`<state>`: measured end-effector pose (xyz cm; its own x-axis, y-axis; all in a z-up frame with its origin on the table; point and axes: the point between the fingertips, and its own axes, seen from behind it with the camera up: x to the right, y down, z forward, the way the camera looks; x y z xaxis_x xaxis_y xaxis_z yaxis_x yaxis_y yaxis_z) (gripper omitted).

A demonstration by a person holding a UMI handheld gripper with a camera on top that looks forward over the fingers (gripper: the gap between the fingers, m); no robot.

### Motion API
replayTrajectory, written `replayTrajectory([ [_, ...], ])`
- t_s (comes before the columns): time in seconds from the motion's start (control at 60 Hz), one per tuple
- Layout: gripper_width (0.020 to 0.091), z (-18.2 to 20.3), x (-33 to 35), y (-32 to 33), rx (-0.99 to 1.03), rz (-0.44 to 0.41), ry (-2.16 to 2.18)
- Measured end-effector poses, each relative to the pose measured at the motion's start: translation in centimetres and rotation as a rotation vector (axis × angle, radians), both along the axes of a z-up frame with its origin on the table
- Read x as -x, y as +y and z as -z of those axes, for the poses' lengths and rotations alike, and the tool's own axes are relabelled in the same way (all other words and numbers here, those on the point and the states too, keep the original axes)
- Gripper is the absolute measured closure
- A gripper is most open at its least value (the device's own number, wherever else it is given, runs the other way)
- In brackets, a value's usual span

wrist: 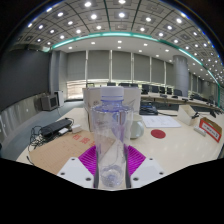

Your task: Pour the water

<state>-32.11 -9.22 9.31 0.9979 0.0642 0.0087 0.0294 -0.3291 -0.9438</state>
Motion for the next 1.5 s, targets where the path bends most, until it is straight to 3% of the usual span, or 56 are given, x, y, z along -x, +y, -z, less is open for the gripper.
replayTrajectory([
  [0.033, 0.0768, -0.5, 0.5, 0.0, 0.002, -0.009, 0.013],
  [0.267, 0.0765, -7.2, 5.0, 2.3, -0.041, -0.069, 0.255],
  [0.433, 0.0766, -13.8, 7.9, 7.0, -0.041, -0.094, 0.706],
  [0.583, 0.0768, -17.3, 8.9, 11.3, 0.036, -0.117, 1.175],
  [0.717, 0.0768, -17.2, 7.5, 15.6, 0.117, -0.085, 1.553],
  [0.933, 0.0768, -14.0, 5.9, 20.8, 0.258, -0.009, 1.96],
  [1.2, 0.0769, -11.2, 4.7, 21.9, 0.342, 0.061, 2.102],
  [1.35, 0.0767, -12.1, 4.6, 21.1, 0.341, 0.023, 1.964],
  [1.5, 0.0768, -16.7, 3.3, 20.6, 0.226, -0.096, 1.667],
])
